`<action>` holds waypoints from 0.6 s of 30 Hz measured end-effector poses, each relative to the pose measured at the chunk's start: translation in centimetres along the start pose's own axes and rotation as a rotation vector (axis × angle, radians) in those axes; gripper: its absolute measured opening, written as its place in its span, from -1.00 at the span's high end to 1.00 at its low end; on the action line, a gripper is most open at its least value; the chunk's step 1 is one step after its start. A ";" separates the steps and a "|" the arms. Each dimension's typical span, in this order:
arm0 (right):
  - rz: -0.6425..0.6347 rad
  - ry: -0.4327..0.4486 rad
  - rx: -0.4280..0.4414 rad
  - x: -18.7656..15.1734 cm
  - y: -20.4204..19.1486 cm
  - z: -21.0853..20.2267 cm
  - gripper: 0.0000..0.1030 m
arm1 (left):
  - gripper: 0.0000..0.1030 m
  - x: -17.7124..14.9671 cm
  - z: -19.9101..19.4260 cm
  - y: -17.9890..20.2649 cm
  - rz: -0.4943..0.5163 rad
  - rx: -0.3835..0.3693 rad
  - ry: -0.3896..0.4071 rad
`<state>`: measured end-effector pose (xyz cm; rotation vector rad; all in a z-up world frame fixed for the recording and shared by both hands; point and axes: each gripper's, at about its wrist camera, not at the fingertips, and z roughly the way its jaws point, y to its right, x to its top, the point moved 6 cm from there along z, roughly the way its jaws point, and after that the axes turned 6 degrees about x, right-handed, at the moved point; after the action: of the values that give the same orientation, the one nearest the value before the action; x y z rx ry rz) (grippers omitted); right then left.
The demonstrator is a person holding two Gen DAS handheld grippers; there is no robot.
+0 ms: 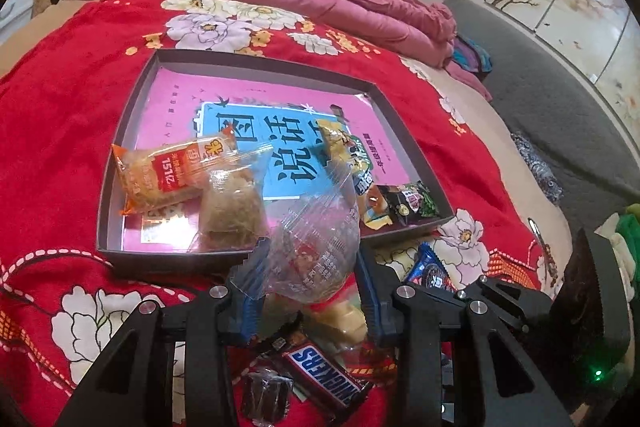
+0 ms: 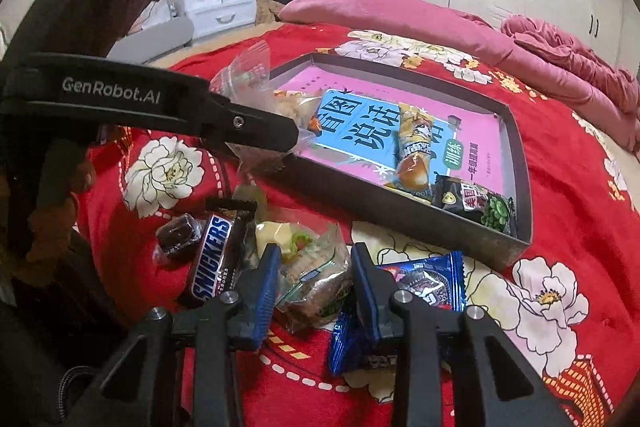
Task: Organize snacks
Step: 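Carry the red candy bag into the tray with left gripper while right gripper carries the green-label bag in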
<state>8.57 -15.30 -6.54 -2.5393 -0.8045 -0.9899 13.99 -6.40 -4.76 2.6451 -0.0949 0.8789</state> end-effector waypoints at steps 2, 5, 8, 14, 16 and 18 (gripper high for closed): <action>-0.018 -0.009 -0.017 -0.1 -0.1 0.4 0.29 | 0.18 -0.1 0.0 0.1 0.004 0.000 0.000; -0.036 -0.016 -0.031 -0.3 -0.2 0.7 0.29 | 0.18 -0.1 0.0 0.2 0.003 0.001 0.002; -0.025 -0.009 -0.023 -0.1 -0.1 0.5 0.31 | 0.18 0.2 -0.3 0.1 0.000 0.005 0.017; 0.069 0.054 0.033 0.9 0.8 -1.1 0.32 | 0.18 0.8 -1.2 -0.2 -0.005 0.005 0.059; 0.095 0.078 0.046 1.4 1.1 -1.6 0.32 | 0.18 1.0 -1.3 -0.5 -0.008 0.006 0.065; 0.116 0.092 0.049 1.7 1.4 -1.8 0.32 | 0.18 1.2 -1.6 -0.9 -0.019 0.010 0.074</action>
<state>9.46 -16.62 -4.16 -2.4485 -0.6407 -1.0279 14.23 -4.97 -3.16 2.6146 -0.0473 0.9727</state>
